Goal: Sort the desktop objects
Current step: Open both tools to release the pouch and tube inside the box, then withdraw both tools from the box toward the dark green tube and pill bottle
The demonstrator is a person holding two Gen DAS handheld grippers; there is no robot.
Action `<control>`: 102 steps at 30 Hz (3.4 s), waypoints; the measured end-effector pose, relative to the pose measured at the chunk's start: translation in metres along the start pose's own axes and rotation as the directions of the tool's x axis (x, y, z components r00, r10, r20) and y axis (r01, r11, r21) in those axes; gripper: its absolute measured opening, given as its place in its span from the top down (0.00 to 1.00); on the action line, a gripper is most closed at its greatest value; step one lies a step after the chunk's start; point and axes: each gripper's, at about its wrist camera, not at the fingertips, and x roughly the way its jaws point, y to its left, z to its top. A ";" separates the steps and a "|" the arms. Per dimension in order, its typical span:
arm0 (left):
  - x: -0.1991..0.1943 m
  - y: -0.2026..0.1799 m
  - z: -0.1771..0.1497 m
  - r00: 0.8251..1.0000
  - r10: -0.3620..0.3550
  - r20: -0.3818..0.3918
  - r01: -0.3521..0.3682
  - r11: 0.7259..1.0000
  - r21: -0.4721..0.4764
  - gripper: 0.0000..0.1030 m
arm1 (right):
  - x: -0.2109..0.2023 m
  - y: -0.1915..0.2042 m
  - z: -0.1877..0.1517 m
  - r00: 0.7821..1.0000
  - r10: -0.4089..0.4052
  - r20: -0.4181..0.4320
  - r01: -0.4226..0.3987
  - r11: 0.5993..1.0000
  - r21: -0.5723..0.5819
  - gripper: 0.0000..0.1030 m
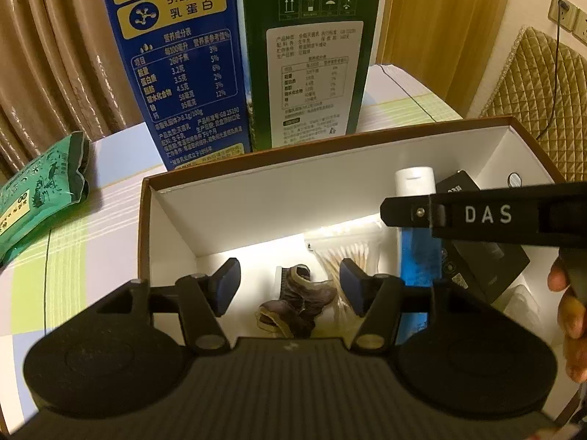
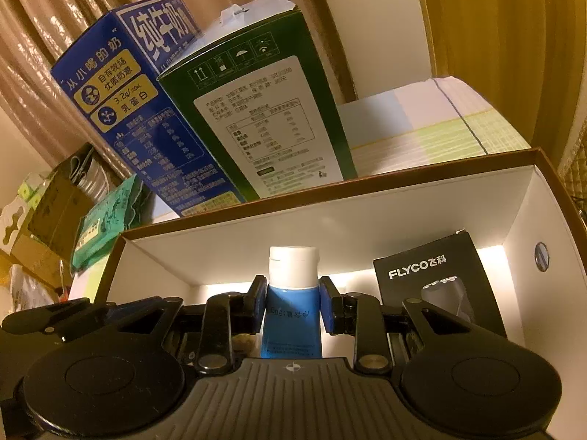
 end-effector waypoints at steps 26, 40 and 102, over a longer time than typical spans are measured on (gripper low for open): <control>-0.035 0.000 -0.010 0.999 0.006 0.049 -0.003 0.999 -0.051 0.31 | -0.052 -0.001 -0.013 0.998 -0.045 0.044 0.050 0.991 -0.127 0.13; -0.101 -0.002 -0.044 0.992 0.018 0.124 -0.003 0.993 -0.120 0.21 | -0.121 0.006 -0.044 0.991 -0.038 0.129 0.065 0.975 -0.214 0.02; -0.207 -0.003 -0.233 0.999 0.028 -0.028 -0.034 0.973 -0.230 0.22 | -0.167 0.055 -0.215 0.996 -0.037 -0.085 -0.002 0.907 -0.421 0.02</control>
